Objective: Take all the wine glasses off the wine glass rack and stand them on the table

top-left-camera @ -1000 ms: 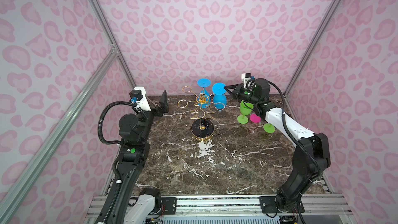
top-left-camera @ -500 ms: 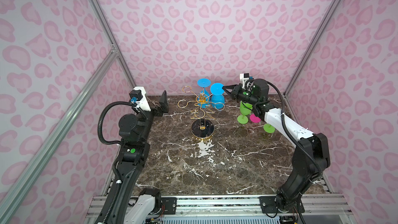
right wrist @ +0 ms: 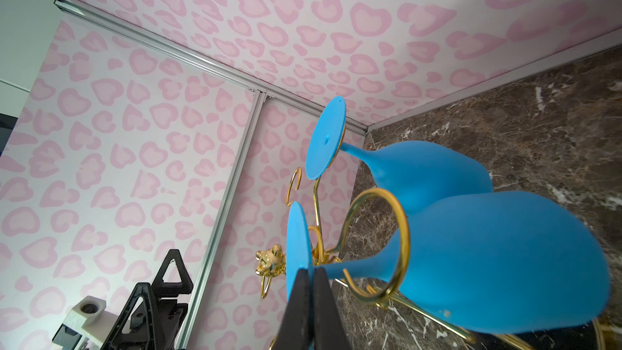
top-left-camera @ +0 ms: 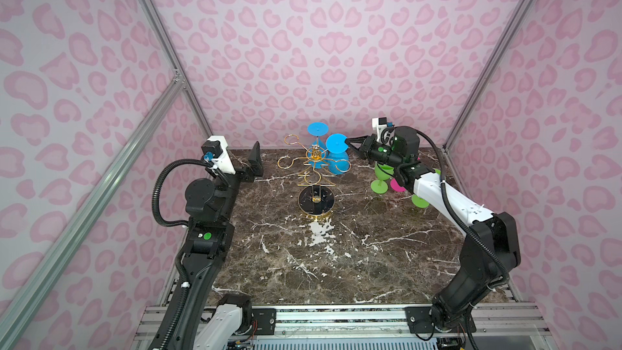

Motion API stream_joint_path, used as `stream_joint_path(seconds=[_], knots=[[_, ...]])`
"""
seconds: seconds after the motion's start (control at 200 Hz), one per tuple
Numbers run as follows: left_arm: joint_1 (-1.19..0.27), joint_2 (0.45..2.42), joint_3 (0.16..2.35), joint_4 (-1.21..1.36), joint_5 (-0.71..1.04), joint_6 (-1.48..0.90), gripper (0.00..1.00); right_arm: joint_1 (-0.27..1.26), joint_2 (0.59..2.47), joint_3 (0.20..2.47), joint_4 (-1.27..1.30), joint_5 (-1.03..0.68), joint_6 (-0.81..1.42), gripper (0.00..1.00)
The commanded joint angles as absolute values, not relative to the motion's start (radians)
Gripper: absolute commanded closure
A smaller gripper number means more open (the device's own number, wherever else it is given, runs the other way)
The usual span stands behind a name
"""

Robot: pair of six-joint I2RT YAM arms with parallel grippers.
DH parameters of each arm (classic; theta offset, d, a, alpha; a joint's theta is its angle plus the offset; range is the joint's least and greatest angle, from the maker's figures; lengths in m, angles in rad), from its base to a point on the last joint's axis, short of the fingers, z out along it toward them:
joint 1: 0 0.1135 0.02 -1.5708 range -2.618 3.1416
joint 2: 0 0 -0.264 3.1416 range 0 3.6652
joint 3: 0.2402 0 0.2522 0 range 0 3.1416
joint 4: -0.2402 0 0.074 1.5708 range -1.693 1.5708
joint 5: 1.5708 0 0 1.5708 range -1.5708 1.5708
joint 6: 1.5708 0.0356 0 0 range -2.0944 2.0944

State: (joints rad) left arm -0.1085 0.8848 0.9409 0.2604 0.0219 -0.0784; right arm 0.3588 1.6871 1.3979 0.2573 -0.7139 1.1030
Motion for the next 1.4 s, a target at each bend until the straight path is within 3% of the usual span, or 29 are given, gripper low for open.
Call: stream_joint_path(seconds=[0.0, 0.775, 1.015, 1.22, 1.395], knots=[[-0.107, 0.878, 0.937, 0.304, 0.020, -0.076, 0.02, 0.360, 1.674, 1.385, 0.267, -0.711, 1.078, 1.00], [-0.107, 0.881, 0.937, 0.304, 0.023, -0.086, 0.02, 0.287, 1.500, 1.230, 0.229, -0.678, 1.030, 1.00], [-0.107, 0.894, 0.976, 0.262, 0.086, -0.164, 0.00, 0.258, 1.368, 1.255, 0.069, -0.628, 0.899, 1.00], [-0.107, 0.932, 1.081, 0.134, 0.261, -0.313, 0.06, 0.264, 1.260, 1.332, -0.079, -0.579, 0.728, 1.00], [-0.107, 1.026, 1.180, 0.086, 0.582, -0.456, 0.14, 0.296, 1.190, 1.378, -0.148, -0.556, 0.584, 1.00]])
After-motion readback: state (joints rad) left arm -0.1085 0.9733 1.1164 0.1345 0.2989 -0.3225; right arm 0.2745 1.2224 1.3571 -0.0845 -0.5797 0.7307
